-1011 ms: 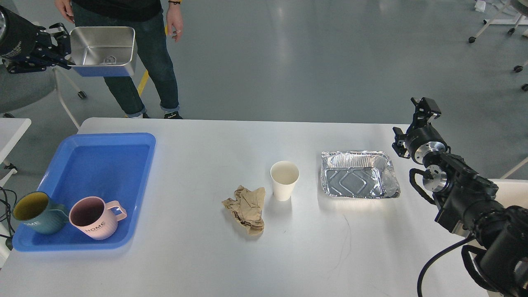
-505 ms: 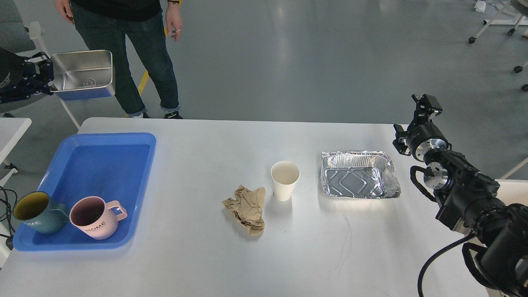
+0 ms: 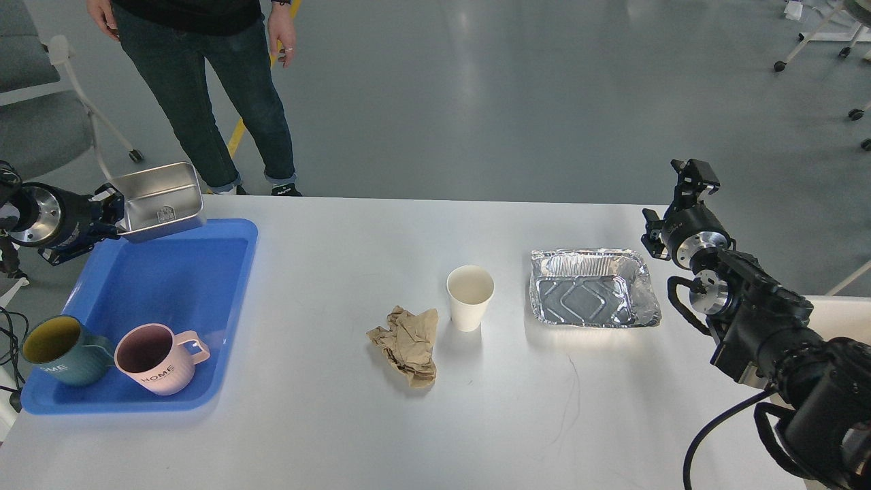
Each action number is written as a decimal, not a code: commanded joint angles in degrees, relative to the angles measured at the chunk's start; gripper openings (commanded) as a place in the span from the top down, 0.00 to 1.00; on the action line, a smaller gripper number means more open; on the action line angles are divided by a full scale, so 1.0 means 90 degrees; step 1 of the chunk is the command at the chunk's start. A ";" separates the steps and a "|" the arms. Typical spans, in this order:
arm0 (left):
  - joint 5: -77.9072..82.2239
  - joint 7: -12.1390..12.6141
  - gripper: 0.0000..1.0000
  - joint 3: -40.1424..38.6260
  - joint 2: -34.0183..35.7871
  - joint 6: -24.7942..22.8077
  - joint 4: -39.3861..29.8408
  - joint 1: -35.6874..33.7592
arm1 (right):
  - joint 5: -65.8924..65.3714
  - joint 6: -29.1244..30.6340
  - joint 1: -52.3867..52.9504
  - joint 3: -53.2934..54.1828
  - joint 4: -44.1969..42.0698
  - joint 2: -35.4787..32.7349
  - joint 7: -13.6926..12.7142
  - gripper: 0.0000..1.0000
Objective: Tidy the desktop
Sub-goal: 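Lift the silver tray up and swing it over the blue tray, then lower the silver tray into the blue tray and release it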
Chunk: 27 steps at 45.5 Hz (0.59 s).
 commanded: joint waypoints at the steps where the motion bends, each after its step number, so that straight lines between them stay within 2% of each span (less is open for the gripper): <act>1: 0.0005 -0.0101 1.00 0.0010 -0.0190 0.0327 -0.0001 0.0276 | -0.0006 -0.0053 -0.0003 0.0000 0.0002 0.0049 0.0000 0.00; 8: 0.0015 -0.0170 1.00 0.0020 -0.0278 0.0474 -0.0001 0.0413 | -0.0006 -0.0062 -0.0003 0.0000 0.0011 0.0078 0.0000 0.00; 16: 0.0103 -0.0394 1.00 0.0079 -0.0269 0.0679 0.0009 0.0540 | -0.0006 -0.0072 0.0007 -0.0010 0.0011 0.0156 0.0000 0.00; 27: 0.0142 -0.0424 1.00 0.0089 -0.0288 0.1226 0.0009 0.0833 | -0.0006 -0.0072 0.0036 0.0000 0.0011 0.0235 0.0010 0.00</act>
